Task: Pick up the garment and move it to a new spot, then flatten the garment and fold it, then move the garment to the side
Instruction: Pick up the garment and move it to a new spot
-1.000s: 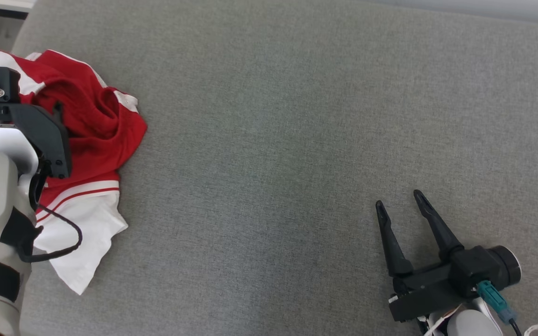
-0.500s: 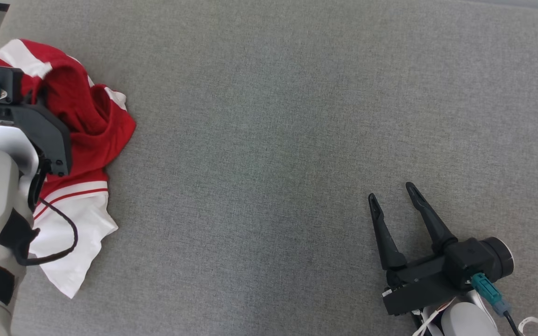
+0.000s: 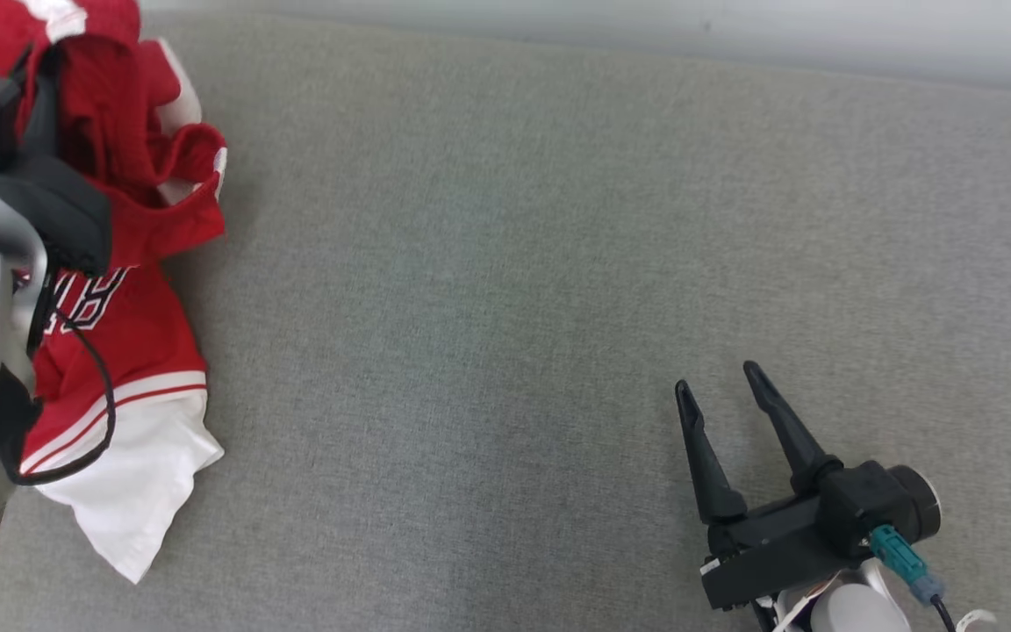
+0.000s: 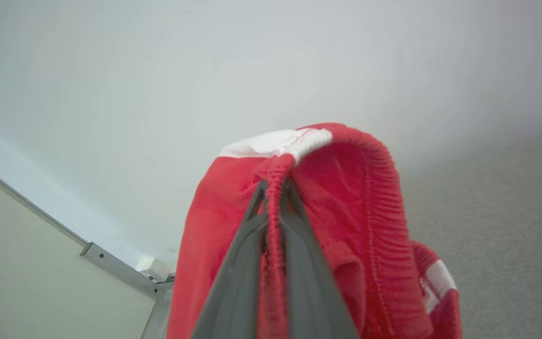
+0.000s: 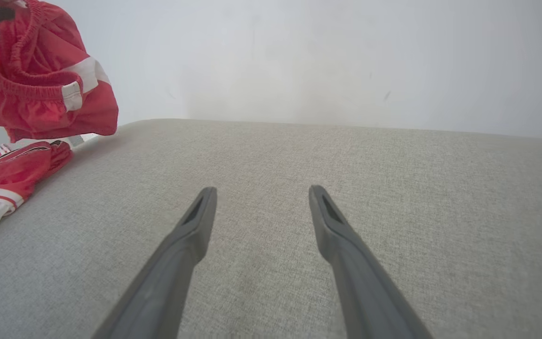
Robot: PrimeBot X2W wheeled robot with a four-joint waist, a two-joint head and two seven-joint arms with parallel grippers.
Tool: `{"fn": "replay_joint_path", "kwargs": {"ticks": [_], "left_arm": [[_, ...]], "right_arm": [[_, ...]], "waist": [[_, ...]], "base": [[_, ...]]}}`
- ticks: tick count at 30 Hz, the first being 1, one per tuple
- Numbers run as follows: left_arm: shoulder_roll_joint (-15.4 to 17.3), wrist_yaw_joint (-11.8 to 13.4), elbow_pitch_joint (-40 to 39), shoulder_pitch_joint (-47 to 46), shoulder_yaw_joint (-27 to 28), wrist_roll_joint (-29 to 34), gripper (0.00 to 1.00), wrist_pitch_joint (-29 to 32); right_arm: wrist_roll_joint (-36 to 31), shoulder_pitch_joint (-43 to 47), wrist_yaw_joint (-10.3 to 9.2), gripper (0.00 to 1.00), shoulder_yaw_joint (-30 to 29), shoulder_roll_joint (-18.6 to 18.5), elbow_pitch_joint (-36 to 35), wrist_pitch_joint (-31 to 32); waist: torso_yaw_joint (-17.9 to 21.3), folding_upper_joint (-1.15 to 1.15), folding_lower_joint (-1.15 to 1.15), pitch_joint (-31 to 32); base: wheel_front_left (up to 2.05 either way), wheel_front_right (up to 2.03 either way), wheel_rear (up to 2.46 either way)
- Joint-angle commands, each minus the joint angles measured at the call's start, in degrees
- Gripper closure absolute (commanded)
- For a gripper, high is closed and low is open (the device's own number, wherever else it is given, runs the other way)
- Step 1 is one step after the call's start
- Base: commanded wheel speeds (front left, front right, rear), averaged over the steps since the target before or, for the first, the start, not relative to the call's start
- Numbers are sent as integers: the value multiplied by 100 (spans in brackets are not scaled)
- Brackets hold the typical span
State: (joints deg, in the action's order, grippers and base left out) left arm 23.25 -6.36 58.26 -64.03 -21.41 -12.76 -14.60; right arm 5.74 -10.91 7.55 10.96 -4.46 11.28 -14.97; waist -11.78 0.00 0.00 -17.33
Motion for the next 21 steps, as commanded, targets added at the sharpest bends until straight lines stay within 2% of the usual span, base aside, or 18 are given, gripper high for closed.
{"fn": "replay_joint_path", "kwargs": {"ticks": [1, 10, 21], "left_arm": [[34, 35, -80, -70, -31, 74, 100, -42], [73, -36, -894, 89, -288, 177, 100, -72], [38, -106, -1889, 431, -623, -452, 100, 121]], "right_arm": [[41, 83, -12, 0, 11, 39, 6, -13], [254, 290, -12, 0, 18, 146, 19, -14], [311, 582, -12, 0, -183, 171, -132, -14]], "waist": [[199, 0, 0, 287], [967, 0, 0, 1011], [2139, 0, 0, 1324]], "base": [[0, 0, 0], [0, 0, 0], [0, 0, 0]]}}
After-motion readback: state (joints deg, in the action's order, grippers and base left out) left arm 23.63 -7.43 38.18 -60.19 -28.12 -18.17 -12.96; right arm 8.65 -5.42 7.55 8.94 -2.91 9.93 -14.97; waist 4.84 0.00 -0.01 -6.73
